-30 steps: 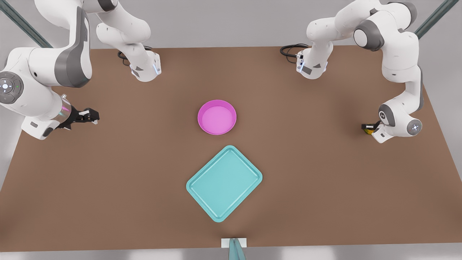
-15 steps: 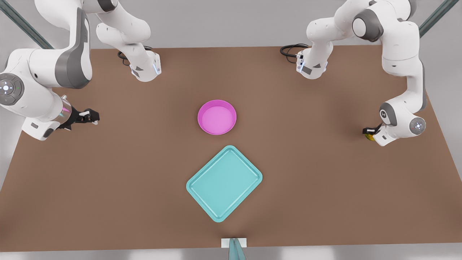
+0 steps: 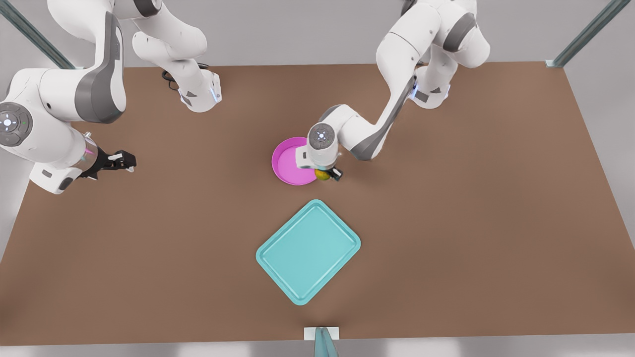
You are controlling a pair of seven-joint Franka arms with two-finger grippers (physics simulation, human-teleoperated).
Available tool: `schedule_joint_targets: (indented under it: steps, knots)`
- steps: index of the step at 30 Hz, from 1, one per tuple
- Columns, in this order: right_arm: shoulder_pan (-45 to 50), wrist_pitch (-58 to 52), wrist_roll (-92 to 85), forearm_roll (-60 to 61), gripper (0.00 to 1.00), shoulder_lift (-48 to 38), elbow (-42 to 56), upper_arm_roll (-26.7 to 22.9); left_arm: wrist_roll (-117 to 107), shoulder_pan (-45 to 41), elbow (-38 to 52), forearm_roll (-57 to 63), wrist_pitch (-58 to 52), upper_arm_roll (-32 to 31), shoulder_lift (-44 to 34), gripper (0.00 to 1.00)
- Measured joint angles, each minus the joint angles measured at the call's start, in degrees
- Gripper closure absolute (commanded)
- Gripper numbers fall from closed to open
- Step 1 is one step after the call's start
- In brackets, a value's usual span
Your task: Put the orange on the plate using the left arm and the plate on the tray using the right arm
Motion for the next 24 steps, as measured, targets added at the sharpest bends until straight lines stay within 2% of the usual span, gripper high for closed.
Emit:
schedule_joint_targets:
  steps: [7,8,9,10,14,15,16,19,21,22,23,24]
  knots:
    - [0.02,0.01,0.0,0.0,0.0,0.27,0.07,0.0,-15.87,-2.34,3.03,-3.53,-1.55,-3.57,4.58,0.38]
    - [0.02,0.01,0.0,0.0,0.0,0.31,0.08,0.0,-17.68,-2.38,3.05,-3.7,-1.27,-3.61,5.13,0.34]
    - [0.02,0.01,0.0,0.0,0.0,0.32,0.08,0.0,-19.37,-2.42,3.06,-3.9,-0.97,-3.63,5.6,0.06]
    - [0.02,0.01,0.0,0.0,0.0,0.33,0.09,0.0,-20.96,-2.51,3.05,-4.06,-0.62,-3.64,6.0,0.0]
    - [-0.06,0.01,-0.01,0.0,0.0,0.35,0.09,0.0,-26.57,-2.94,3.04,-4.43,-0.32,-3.19,5.17,0.0]
    - [-0.08,0.01,-0.01,0.0,0.0,0.6,0.09,-0.01,-27.6,-2.4,3.24,-4.54,-2.6,-0.31,1.73,0.0]
    - [-0.04,0.02,-0.01,0.26,0.0,1.33,-0.28,0.01,-27.83,-1.29,4.32,-5.05,-6.5,6.24,-2.29,0.0]
    - [1.5,2.2,0.03,6.36,0.0,4.71,-7.6,0.09,-24.84,1.02,11.04,-5.96,-19.39,33.72,-7.08,0.0]
    - [5.03,6.85,0.07,11.51,0.0,6.35,-15.06,0.34,-22.3,2.86,12.84,-6.16,-25.47,43.24,-7.64,0.0]
    - [7.43,9.97,0.09,14.19,0.0,7.22,-18.59,0.43,-21.16,3.45,14.24,-6.19,-28.03,45.55,-7.7,0.0]
    - [9.55,13.28,0.12,16.72,0.0,7.88,-21.56,0.48,-20.09,6.87,16.25,-6.22,-30.45,43.19,-8.77,0.0]
    - [11.54,16.79,0.14,18.92,0.0,8.09,-24.5,0.52,-19.13,17.26,17.13,-5.01,-32.28,30.95,-12.14,0.0]
